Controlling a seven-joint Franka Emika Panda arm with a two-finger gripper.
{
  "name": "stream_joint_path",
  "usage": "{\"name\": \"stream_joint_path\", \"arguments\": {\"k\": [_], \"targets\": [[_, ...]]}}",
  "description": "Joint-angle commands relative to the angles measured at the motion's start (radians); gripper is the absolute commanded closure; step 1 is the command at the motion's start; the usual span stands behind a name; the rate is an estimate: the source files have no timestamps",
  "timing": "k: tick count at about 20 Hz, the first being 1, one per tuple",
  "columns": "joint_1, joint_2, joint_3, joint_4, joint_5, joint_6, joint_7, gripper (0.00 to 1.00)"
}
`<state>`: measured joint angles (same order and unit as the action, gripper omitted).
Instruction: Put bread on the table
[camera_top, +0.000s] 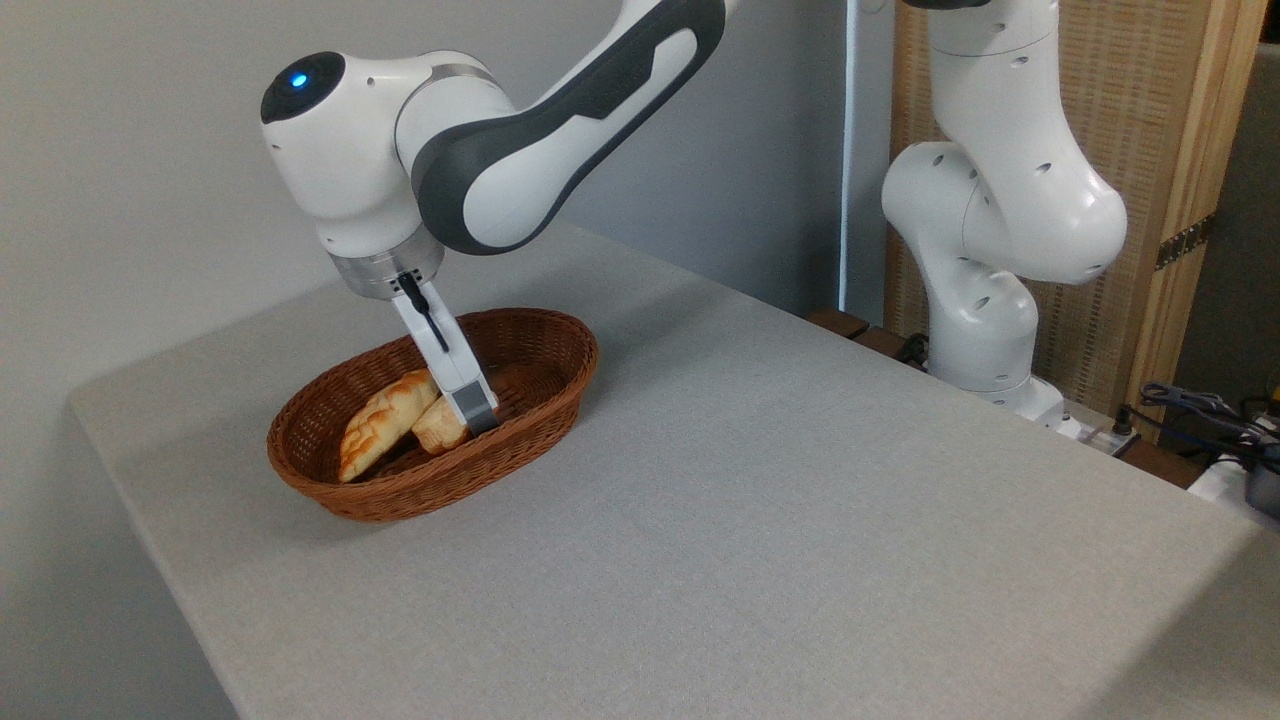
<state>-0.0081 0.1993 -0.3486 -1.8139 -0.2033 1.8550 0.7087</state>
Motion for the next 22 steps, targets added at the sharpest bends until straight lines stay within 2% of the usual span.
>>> {"name": "stream_joint_path", "arguments": {"k": [1, 8, 14, 19, 22], "targets": [[-0.003, -0.003, 0.0, 0.004, 0.012, -0.005, -0.003, 0.68], [-0.001, -0.012, 0.002, 0.008, 0.012, -0.007, -0.011, 0.66], [0.002, -0.106, 0.013, 0.011, 0.002, -0.031, -0.012, 0.63], [0.005, -0.179, 0.124, 0.01, 0.004, -0.069, 0.001, 0.6], [0.007, -0.181, 0.171, 0.008, 0.013, -0.115, 0.002, 0.52]]}}
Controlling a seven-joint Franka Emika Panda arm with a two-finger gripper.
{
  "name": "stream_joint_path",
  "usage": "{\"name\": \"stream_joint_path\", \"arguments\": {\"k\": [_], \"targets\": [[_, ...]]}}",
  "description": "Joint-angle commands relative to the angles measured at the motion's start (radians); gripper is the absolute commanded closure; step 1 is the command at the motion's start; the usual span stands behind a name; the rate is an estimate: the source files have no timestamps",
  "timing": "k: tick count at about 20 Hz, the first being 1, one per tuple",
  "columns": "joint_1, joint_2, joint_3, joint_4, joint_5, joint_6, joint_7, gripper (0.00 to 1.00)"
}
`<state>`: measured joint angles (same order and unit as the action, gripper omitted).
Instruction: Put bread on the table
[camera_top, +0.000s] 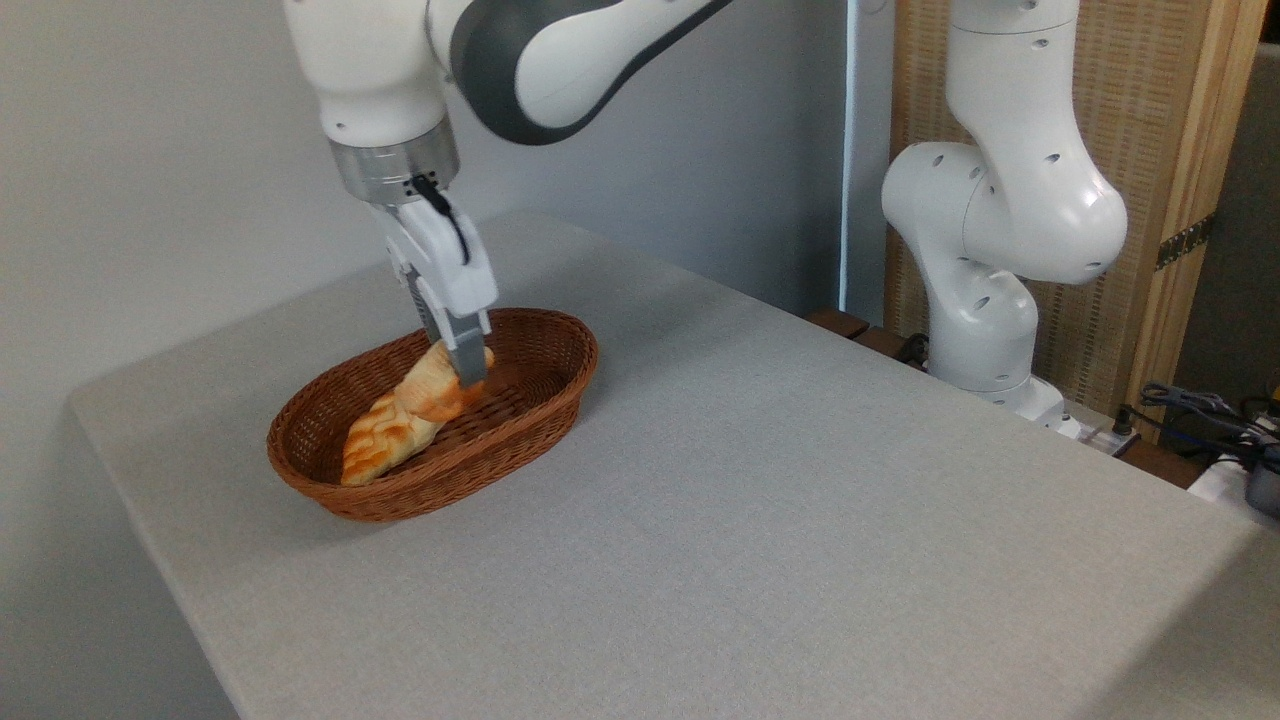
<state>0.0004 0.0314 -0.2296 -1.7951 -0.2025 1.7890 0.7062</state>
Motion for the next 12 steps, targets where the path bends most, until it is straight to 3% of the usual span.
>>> {"name": "stream_joint_path", "arguments": {"k": [1, 2, 4, 5, 12], "targets": [[-0.002, -0.013, 0.061, -0.012, 0.012, -0.054, 0.006, 0.49], [-0.002, -0.012, 0.082, -0.018, 0.014, -0.054, 0.007, 0.45], [-0.002, -0.008, 0.113, -0.021, 0.015, -0.056, 0.007, 0.07], [-0.002, -0.005, 0.115, -0.023, 0.024, -0.056, 0.009, 0.0], [-0.002, 0.005, 0.113, -0.026, 0.045, -0.056, 0.009, 0.0]]}}
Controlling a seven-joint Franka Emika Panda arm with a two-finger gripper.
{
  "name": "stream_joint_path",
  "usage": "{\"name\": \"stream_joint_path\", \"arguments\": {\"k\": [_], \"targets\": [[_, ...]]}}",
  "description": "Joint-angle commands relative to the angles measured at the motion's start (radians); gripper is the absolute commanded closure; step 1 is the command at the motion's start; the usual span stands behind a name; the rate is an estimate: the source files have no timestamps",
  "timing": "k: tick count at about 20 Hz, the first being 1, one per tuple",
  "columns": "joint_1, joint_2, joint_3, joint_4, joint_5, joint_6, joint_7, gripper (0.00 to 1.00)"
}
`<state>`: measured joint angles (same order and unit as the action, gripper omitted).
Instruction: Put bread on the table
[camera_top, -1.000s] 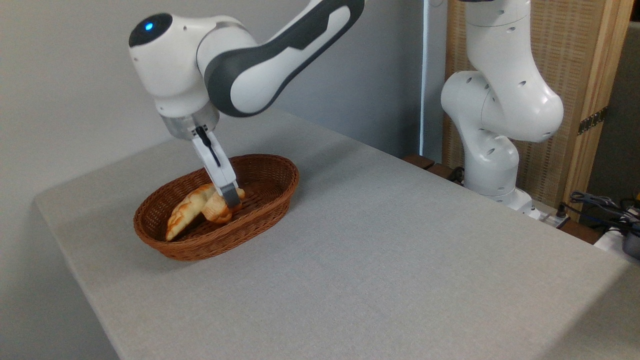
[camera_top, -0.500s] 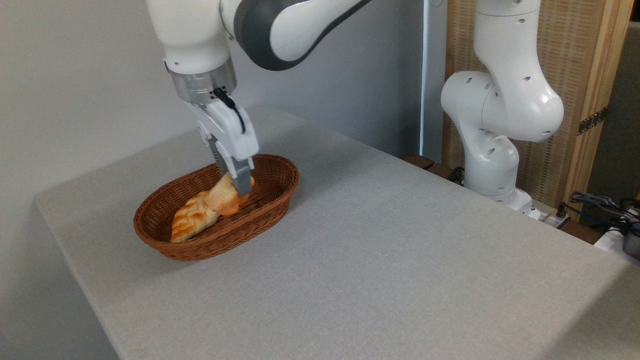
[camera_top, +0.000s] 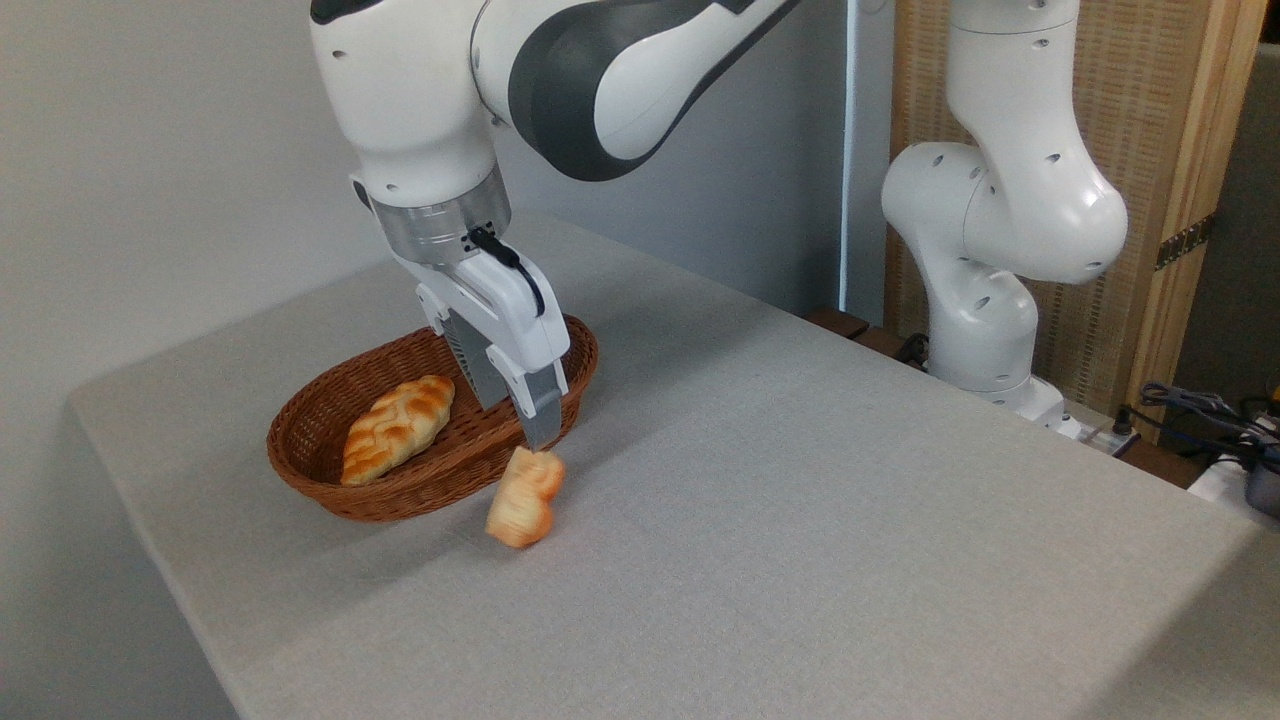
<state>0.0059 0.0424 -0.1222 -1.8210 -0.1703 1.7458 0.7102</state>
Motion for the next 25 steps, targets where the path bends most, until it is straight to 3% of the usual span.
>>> {"name": "stream_joint_path", "arguments": {"k": [1, 8, 11, 15, 17, 19, 25], "targets": [[-0.007, -0.006, 0.006, 0.0, 0.012, -0.012, 0.005, 0.0], [-0.007, -0.009, 0.006, 0.011, 0.02, 0.023, 0.006, 0.0], [-0.007, -0.012, 0.006, 0.011, 0.069, 0.118, 0.003, 0.0], [-0.007, -0.015, 0.024, 0.011, 0.08, 0.202, 0.0, 0.0], [-0.007, -0.016, 0.033, 0.011, 0.086, 0.204, 0.002, 0.0], [-0.007, -0.018, 0.039, 0.012, 0.123, 0.204, -0.001, 0.0], [-0.007, -0.018, 0.05, 0.012, 0.129, 0.204, -0.005, 0.0]]}}
